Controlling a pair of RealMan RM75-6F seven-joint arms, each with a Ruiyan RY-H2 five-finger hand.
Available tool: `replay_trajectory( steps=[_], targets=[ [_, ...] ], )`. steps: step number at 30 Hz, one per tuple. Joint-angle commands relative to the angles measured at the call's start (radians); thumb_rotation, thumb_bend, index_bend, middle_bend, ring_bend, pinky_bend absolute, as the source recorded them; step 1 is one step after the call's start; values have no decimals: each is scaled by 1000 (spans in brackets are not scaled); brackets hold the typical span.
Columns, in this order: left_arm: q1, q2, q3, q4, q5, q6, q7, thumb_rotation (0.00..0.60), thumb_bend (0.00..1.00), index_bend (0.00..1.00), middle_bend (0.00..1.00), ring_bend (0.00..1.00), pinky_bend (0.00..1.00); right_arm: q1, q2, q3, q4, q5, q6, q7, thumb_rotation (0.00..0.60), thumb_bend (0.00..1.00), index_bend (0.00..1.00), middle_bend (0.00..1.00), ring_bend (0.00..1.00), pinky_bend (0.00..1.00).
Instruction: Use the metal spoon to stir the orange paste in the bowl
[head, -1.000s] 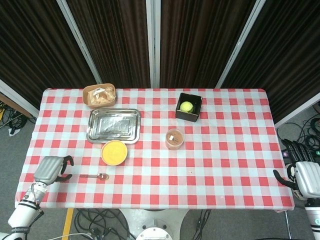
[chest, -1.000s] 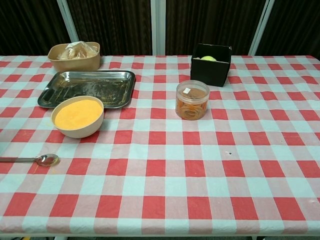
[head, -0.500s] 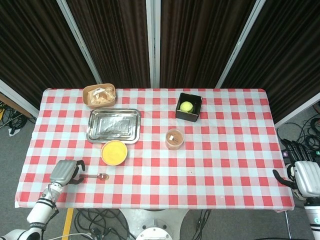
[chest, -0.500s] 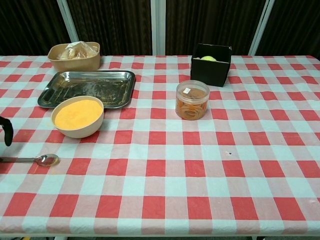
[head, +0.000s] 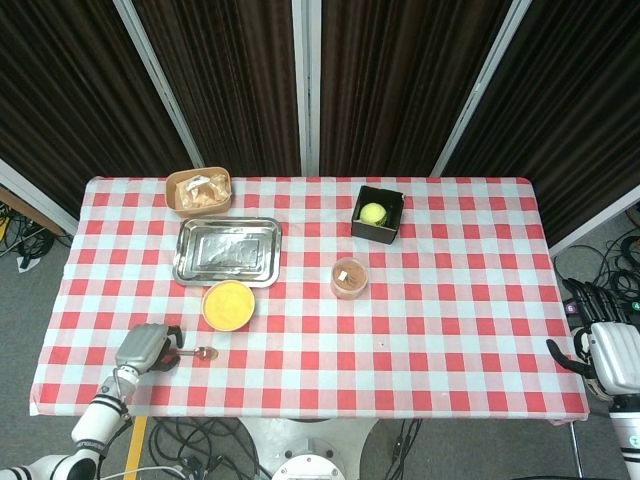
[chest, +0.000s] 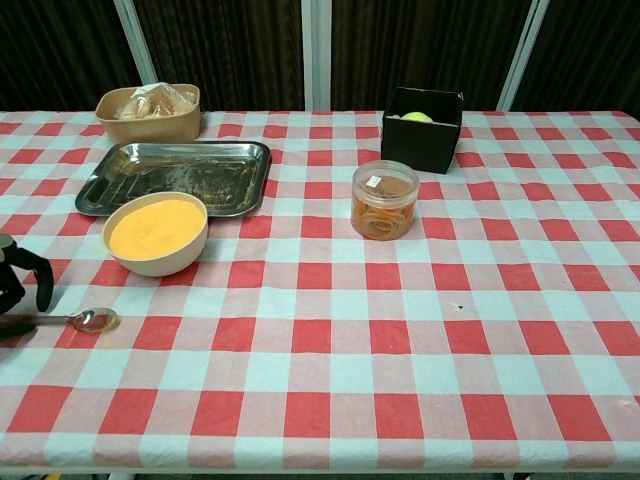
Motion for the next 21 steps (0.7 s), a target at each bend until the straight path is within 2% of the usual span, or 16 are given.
replay_trajectory(
  steps=[1, 10, 16, 21],
  targets=[
    [-2, 0, 1, 0, -6, 0, 3, 600, 349, 578, 949, 922, 979, 0, 0, 0, 0, 1, 1, -1, 600, 239, 0, 66, 0, 0],
    [-7, 1, 12, 0, -16, -8, 6, 600, 381, 589, 949, 922, 979, 1, 1, 0, -5, 0, -1, -6, 600, 238, 0, 66, 0, 0],
    [-6, -3, 15, 6, -8, 8, -1, 600, 404, 641, 954, 927, 979, 0, 1, -1, -8, 0, 1, -9, 600, 239, 0, 66, 0, 0],
    [-5, 26, 13, -19, 0, 30, 9, 600, 406, 646, 954, 927, 979, -1, 5, 0, -12, -2, 6, -12, 600, 239, 0, 66, 0, 0]
  ],
)
